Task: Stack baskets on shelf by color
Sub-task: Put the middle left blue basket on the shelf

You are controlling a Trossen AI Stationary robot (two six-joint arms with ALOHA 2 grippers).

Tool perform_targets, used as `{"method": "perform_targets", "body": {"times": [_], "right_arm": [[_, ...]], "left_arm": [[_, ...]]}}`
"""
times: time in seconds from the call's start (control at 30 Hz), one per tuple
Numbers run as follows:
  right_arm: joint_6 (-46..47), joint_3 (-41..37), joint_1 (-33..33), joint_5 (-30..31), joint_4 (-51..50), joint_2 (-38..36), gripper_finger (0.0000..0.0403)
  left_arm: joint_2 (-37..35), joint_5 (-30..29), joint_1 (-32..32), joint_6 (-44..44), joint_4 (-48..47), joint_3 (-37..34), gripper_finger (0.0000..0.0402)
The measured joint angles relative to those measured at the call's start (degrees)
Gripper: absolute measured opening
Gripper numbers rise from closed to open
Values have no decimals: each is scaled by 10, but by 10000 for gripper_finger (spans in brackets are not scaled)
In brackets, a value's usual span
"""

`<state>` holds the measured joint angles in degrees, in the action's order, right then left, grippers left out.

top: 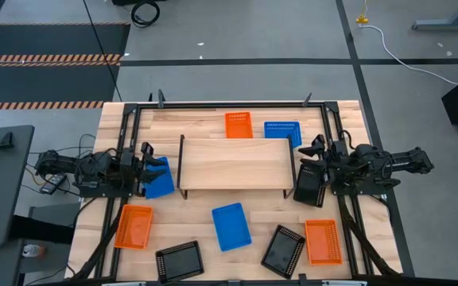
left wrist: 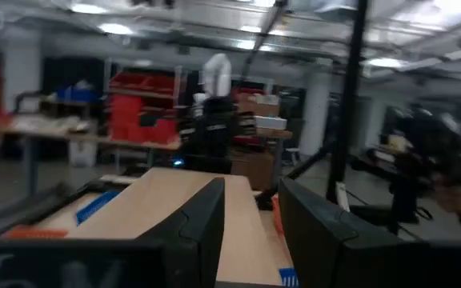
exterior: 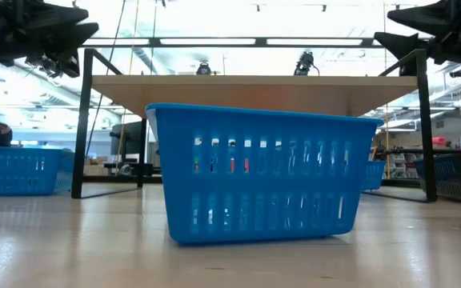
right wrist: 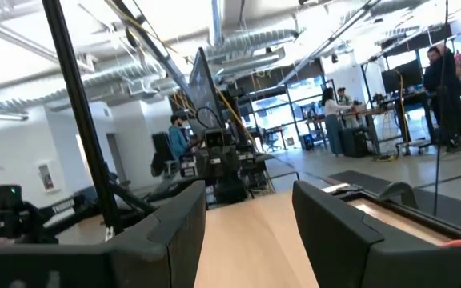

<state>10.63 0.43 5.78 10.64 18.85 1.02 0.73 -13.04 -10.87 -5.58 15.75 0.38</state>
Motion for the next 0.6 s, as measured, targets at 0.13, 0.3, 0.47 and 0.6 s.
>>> {"method": "perform_targets", "body": {"times": [0.13, 0.3, 0.47, 0.6], "right_arm": [[-5, 0, 0, 0, 0, 0, 194], [-47, 0, 0, 0, 20, 0, 194], [-92, 0, 0, 0, 55, 0, 194], [-97, 0, 0, 0, 73, 0, 194]], "left_arm": [[9, -58, 0, -28, -80, 36, 143], [72, -89, 0, -74, -208, 163, 169], [184, -58, -12, -91, -332, 309, 179], [296, -58, -30, -124, -475, 415, 172]]}}
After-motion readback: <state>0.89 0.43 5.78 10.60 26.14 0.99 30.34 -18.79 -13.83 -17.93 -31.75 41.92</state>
